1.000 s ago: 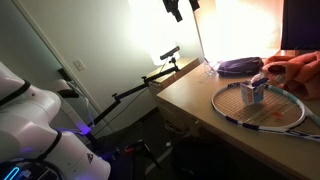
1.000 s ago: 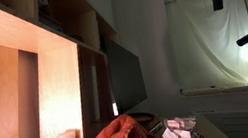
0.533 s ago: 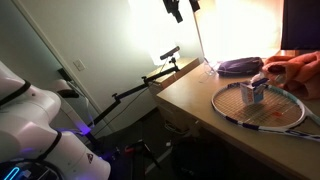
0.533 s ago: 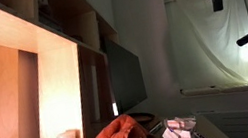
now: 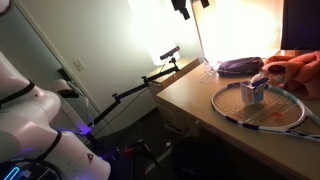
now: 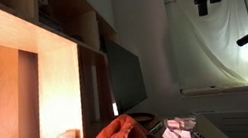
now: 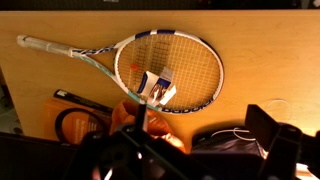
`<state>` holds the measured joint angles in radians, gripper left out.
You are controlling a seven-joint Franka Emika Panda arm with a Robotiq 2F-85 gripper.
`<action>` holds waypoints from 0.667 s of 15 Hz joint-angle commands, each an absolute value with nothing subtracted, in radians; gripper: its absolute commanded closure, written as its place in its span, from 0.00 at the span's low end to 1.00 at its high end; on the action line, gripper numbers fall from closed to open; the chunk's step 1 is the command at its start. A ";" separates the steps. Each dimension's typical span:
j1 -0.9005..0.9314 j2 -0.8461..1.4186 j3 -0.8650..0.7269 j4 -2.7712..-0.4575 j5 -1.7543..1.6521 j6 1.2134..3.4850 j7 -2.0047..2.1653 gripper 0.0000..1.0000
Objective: Drop the box on the racket onto the floor
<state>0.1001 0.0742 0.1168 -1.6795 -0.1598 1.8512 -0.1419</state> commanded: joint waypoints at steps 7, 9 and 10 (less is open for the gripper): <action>0.109 0.206 0.115 -1.526 -0.193 1.877 -0.273 0.00; 0.104 0.193 0.116 -1.568 -0.207 2.025 -0.319 0.00; 0.105 0.187 0.115 -1.588 -0.204 2.109 -0.303 0.00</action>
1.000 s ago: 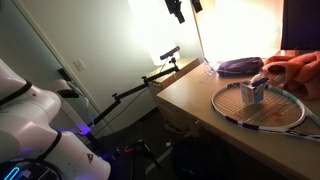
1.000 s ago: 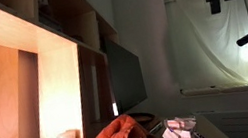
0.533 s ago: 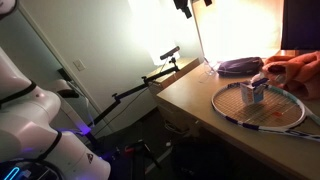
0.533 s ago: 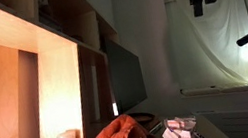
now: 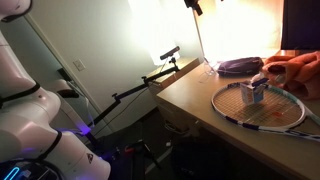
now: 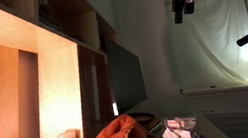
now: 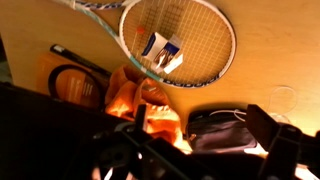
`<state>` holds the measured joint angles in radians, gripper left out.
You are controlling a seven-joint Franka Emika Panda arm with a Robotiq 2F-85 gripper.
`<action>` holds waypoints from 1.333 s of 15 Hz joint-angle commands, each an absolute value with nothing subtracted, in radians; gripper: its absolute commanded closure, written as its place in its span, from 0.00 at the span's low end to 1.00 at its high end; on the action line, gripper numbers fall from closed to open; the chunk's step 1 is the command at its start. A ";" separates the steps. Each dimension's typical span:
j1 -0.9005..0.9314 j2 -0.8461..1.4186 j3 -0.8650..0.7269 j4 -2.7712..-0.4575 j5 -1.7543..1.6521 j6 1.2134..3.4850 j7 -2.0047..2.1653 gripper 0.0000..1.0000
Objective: Drop the box on the racket onto the floor
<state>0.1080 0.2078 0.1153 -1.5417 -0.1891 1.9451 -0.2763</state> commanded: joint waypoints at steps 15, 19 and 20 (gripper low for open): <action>0.124 0.104 0.035 -1.884 -0.445 2.680 -0.166 0.00; 0.100 0.070 0.062 -1.910 -0.334 2.409 -0.236 0.00; 0.097 0.066 0.067 -1.906 -0.293 2.338 -0.254 0.00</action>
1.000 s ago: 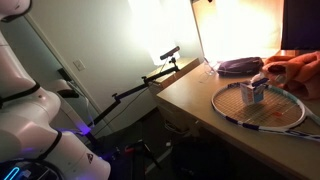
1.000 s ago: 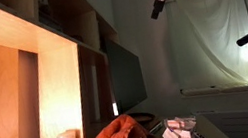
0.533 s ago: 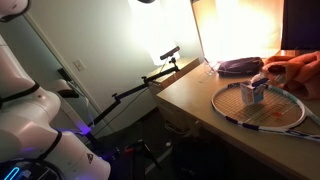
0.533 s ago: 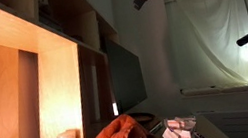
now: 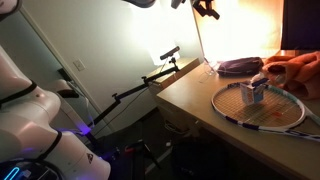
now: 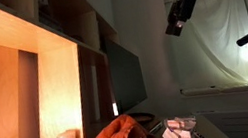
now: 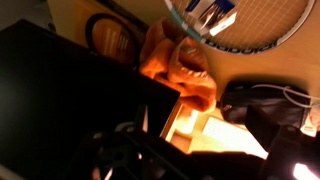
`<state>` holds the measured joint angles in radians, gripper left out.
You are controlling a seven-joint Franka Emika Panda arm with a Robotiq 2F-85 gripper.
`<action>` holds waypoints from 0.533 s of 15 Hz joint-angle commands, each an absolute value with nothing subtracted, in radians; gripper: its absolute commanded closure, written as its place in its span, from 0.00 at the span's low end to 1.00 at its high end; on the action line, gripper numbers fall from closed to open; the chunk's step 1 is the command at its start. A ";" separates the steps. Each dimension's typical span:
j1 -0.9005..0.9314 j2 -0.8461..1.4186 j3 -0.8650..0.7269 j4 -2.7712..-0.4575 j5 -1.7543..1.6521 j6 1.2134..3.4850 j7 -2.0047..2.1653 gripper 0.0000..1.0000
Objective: Drop the box on the racket onto the floor
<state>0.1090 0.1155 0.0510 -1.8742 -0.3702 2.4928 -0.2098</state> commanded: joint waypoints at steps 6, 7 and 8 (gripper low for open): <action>0.075 0.090 0.059 -1.868 -0.166 2.149 -0.313 0.00; 0.071 0.092 0.056 -1.874 -0.179 2.178 -0.310 0.00; 0.067 0.093 0.053 -1.885 -0.201 2.225 -0.298 0.00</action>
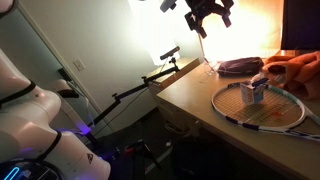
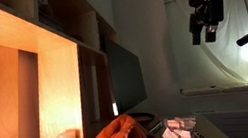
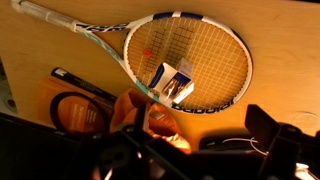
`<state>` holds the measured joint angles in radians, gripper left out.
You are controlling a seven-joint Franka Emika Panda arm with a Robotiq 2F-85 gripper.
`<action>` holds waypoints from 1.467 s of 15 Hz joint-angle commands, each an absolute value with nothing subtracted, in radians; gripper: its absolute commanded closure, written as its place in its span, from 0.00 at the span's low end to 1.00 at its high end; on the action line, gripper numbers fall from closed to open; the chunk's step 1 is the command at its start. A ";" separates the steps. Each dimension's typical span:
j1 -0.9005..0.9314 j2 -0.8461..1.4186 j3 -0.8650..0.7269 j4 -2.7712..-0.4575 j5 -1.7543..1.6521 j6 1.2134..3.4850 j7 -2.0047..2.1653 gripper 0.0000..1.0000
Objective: Drop the box on the racket onto the floor
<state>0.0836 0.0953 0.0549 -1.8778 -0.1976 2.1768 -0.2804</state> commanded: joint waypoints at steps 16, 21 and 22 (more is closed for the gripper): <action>0.026 0.163 0.045 -1.976 -0.155 2.707 -0.291 0.00; 0.021 0.166 0.054 -1.987 -0.136 2.715 -0.319 0.00; 0.020 0.172 0.053 -1.998 -0.142 2.732 -0.323 0.00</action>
